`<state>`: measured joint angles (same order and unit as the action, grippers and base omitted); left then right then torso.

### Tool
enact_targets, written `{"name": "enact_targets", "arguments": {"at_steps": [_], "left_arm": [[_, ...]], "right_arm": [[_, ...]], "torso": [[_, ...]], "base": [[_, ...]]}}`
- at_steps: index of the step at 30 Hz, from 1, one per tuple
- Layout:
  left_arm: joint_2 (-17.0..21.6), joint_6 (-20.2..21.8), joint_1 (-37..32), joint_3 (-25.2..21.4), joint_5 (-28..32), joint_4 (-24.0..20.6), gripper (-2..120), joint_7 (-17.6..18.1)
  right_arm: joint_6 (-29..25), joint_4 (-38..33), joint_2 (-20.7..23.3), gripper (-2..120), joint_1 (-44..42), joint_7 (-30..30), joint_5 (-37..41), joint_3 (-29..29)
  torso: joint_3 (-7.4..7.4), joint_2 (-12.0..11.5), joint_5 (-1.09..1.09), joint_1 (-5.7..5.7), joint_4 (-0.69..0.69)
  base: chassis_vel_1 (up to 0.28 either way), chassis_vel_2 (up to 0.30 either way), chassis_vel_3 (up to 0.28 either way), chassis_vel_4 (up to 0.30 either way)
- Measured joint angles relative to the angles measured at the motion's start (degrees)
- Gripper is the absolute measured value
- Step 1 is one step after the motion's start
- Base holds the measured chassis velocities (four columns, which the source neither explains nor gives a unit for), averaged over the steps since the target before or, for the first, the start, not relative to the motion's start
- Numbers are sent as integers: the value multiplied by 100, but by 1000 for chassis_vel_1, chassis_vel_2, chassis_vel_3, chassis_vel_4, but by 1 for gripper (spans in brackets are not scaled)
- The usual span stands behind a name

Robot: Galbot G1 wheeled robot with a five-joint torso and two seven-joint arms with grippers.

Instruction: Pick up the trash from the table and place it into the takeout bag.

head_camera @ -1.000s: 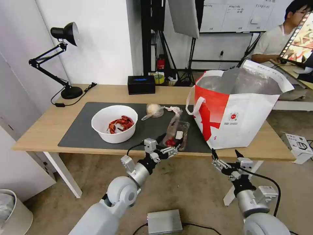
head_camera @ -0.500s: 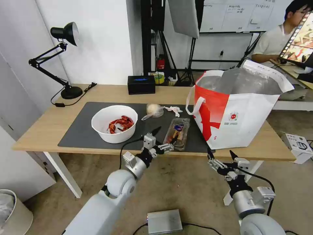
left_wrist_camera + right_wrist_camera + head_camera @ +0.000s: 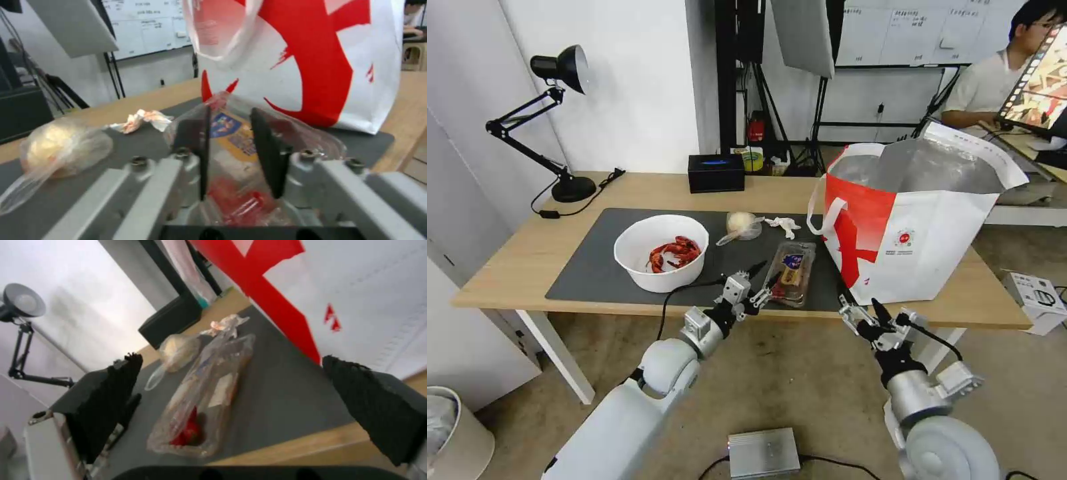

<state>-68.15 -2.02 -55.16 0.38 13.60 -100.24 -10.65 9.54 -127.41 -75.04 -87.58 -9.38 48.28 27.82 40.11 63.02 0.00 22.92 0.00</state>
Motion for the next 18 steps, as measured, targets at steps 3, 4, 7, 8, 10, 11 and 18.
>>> {"name": "enact_targets", "arguments": {"at_steps": [3, 4, 7, 8, 10, 11, 18], "left_arm": [[-22, 0, 25, 31, -95, 33, 12, -7], [-31, 0, 42, 43, -133, 54, 7, -8], [-10, -1, 60, 62, -165, 65, 0, -9], [16, -3, 62, 66, -176, 70, 0, -9], [36, -7, 63, 66, -197, 81, 0, -10], [50, -18, 63, 62, -238, 93, 0, -13], [54, -78, 61, 34, -494, 94, 0, -89]], "right_arm": [[13, 76, -17, 100, 144, -3, 84, -46], [21, 119, -30, 100, 238, -13, 182, -69], [55, 223, -45, 100, 444, -72, 416, -108], [75, 291, -45, 100, 551, -110, 550, -124], [104, 363, -43, 100, 652, -161, 686, -135], [136, 442, -35, 100, 764, -227, 853, -151], [260, 781, -18, 100, 1168, -492, 1386, -246]], "torso": [[0, 0, 0, 0, 0], [0, 0, 0, 0, 0], [0, 0, 0, 0, -1], [0, 0, 0, 0, 0], [0, 0, 1, 0, 0], [0, 0, 0, 0, 0], [0, 0, 0, 0, 0]], "base": [[0, 0, 0, 0], [0, 0, 0, 0], [0, 0, 0, 0], [0, 0, 0, 0], [0, 0, 0, 0], [0, 0, 0, 0], [0, 0, 0, 0]]}}
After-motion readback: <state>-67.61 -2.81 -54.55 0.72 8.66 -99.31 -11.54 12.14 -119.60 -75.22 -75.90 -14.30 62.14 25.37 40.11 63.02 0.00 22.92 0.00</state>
